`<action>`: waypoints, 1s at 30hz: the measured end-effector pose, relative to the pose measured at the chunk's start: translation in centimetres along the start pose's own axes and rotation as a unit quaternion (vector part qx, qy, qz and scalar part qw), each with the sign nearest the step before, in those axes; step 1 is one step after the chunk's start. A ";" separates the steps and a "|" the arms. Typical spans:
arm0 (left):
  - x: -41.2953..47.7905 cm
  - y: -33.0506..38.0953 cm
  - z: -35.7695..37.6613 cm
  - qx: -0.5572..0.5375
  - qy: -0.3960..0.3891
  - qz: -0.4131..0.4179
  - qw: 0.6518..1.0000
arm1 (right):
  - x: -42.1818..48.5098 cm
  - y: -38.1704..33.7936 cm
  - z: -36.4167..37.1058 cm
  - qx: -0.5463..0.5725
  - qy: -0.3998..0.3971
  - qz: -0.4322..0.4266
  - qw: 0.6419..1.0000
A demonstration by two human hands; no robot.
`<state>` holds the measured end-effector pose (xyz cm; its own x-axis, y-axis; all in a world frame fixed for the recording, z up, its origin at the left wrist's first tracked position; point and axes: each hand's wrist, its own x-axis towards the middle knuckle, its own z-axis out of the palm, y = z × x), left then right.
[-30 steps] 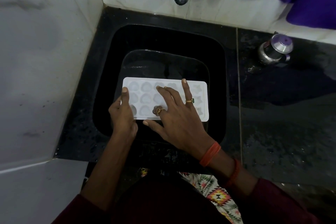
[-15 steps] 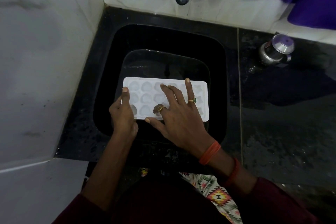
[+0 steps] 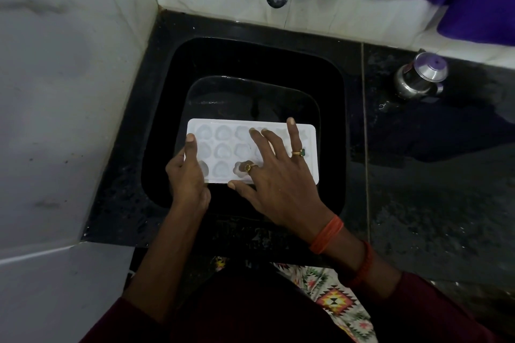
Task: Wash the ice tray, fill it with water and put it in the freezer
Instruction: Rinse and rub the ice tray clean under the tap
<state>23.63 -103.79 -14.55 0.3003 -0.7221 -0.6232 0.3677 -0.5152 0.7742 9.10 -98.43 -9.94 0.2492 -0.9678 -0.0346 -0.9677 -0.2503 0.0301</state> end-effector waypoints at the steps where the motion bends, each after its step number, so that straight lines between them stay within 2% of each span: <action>1: 0.0 -0.1 0.0 0.001 0.000 0.000 1.000 | -0.1 0.0 0.0 0.001 0.001 -0.002 1.000; 12: -0.3 -0.2 0.0 -0.001 -0.006 0.007 1.000 | 0.0 0.3 -0.1 0.032 0.034 0.046 0.998; 22: -0.7 -0.3 0.2 -0.002 -0.015 0.015 1.000 | 0.5 0.5 0.6 0.044 0.021 0.042 0.998; 30: -0.8 -0.4 0.4 -0.003 -0.014 0.009 1.000 | 0.4 0.6 0.3 0.041 0.058 0.043 0.997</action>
<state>22.88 -103.18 -14.27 0.2822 -0.7445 -0.6050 0.3667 -0.4990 0.7852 8.64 -98.94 -10.24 0.1626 -0.9834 0.0800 -0.9845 -0.1671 -0.0536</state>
